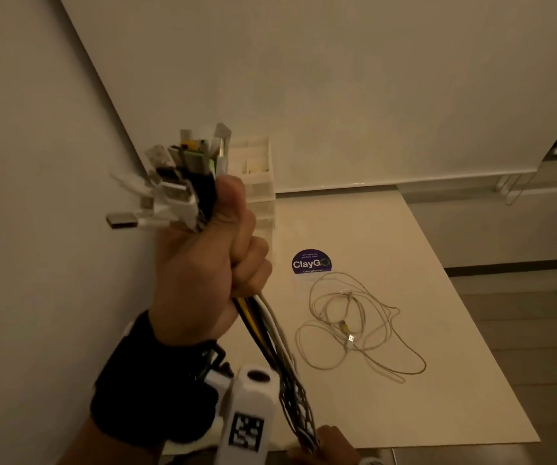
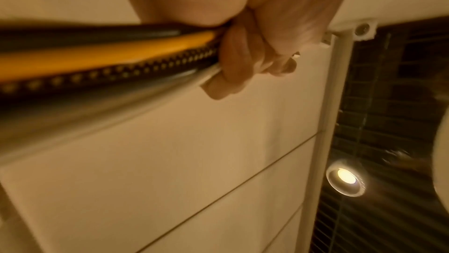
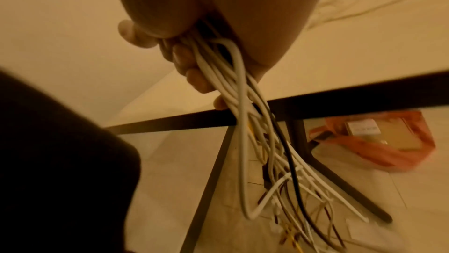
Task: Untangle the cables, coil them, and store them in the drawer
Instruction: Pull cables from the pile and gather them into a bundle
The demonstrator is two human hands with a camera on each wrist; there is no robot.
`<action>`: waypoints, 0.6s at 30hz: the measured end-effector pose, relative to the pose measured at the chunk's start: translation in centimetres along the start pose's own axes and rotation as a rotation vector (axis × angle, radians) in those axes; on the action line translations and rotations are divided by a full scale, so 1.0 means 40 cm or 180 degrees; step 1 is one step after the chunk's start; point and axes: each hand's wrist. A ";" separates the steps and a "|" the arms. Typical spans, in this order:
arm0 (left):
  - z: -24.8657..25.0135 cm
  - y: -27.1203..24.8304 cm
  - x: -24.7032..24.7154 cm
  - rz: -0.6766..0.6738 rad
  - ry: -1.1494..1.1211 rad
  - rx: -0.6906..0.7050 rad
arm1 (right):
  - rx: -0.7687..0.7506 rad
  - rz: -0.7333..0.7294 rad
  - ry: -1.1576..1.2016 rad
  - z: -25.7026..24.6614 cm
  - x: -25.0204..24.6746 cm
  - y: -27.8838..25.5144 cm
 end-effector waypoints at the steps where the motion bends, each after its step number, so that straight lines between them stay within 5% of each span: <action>1: -0.010 0.002 -0.013 0.0109 0.0113 0.0023 | -0.0093 -0.0121 -0.0133 0.001 -0.002 -0.006; 5: -0.041 0.008 -0.038 0.0433 0.0363 -0.0169 | -0.0457 -0.0430 -0.0085 0.006 -0.027 -0.002; 11: -0.090 -0.024 -0.074 0.0338 -0.0051 -0.0555 | -0.0666 -0.0744 -0.0047 0.082 -0.253 -0.072; 15: -0.125 -0.030 -0.081 0.0409 -0.0045 -0.0816 | -0.0176 0.0422 -0.1046 0.069 -0.349 0.025; 18: -0.135 -0.025 -0.075 0.0523 0.0089 -0.1109 | 0.0427 0.1000 -0.0937 0.028 -0.357 0.117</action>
Point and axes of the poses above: each hand's wrist, its own y-axis towards the middle knuckle, its own x-axis out of the palm, z = x × y, and after that the axes turned 7 degrees about -x, right-handed
